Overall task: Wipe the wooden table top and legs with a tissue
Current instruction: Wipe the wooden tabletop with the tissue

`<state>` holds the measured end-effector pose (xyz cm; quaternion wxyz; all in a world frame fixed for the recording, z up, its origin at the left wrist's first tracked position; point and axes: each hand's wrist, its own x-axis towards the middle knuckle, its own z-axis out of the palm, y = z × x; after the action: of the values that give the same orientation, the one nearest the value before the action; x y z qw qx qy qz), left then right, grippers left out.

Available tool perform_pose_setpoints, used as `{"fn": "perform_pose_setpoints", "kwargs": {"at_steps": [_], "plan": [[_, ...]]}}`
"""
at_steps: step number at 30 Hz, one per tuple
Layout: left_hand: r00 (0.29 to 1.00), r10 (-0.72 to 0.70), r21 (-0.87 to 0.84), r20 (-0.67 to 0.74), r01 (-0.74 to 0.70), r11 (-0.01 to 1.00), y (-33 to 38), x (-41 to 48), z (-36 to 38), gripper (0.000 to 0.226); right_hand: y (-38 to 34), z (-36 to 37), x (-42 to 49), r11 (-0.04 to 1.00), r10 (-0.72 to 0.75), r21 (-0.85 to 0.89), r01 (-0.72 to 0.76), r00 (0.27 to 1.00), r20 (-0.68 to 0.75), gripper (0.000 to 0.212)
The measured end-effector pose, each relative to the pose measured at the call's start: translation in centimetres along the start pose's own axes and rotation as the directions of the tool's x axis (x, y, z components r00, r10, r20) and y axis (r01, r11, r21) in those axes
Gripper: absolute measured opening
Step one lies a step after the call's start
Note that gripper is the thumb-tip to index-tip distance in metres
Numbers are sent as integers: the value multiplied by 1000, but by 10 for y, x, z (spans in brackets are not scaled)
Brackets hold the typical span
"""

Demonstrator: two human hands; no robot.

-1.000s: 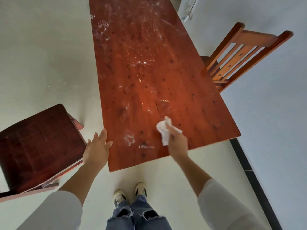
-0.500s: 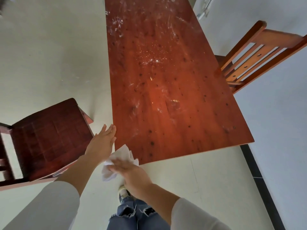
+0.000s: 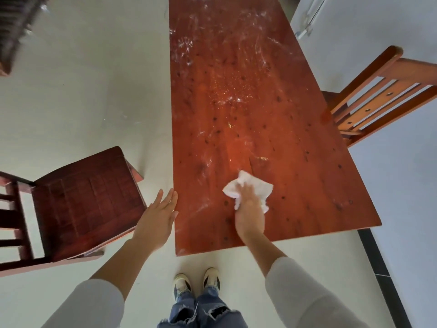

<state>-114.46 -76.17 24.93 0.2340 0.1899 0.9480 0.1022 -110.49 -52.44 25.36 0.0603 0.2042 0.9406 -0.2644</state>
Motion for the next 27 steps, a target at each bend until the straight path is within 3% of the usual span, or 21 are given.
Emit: {"fn": "perform_pose_setpoints", "kwargs": {"at_steps": [2, 5, 7, 8, 10, 13, 16, 17, 19, 21, 23, 25, 27], "plan": [[998, 55, -27, 6, -54, 998, 0, 0, -9, 57, -32, 27, -37, 970, -241, 38, 238, 957, 161, 70], [995, 85, 33, -55, -83, 996, -2, 3, -14, 45, -60, 45, -84, 847, -518, 112, 520, 758, 397, 62], [999, 43, -30, 4, -43, 999, -5, 4, -14, 51, -65, 44, -96, 765, -625, 216, 606, 619, 475, 60], [999, 36, -38, 15, -36, 999, -5, 4, -14, 52, -63, 39, -95, 746, -653, 266, 611, 591, 474, 62], [998, 69, 14, 3, -69, 998, 0, 3, -16, 51, -55, 21, -83, 767, -640, 297, 569, 642, 422, 62], [997, 72, 47, 7, -72, 996, 1, 5, -17, 50, -26, -14, -43, 823, -557, 285, 491, 795, 240, 58], [998, 62, 9, 23, -62, 998, -8, 9, -11, 50, 24, -22, -11, 948, -317, 41, 315, 942, 111, 61], [998, 60, 6, 37, -60, 998, -10, 9, -10, 50, 32, -14, -14, 965, -256, -33, 261, 961, 103, 57], [997, 65, 29, 46, -66, 997, -11, 10, -10, 50, 25, 11, -40, 943, -316, -41, 329, 930, 188, 49], [997, 62, 12, 34, -63, 998, -9, 10, -10, 50, 0, 32, -77, 818, -563, 69, 571, 772, 295, 50], [999, 49, -14, 12, -49, 999, -6, 9, -11, 53, -23, 37, -96, 735, -675, 233, 636, 656, 338, 53], [999, 41, -13, -5, -41, 999, -5, 6, -13, 56, -35, 29, -87, 727, -686, 294, 621, 676, 268, 46], [999, 25, -74, -29, -28, 997, -5, 1, -15, 56, -33, 10, -64, 799, -575, 310, 515, 805, 144, 39]]}}
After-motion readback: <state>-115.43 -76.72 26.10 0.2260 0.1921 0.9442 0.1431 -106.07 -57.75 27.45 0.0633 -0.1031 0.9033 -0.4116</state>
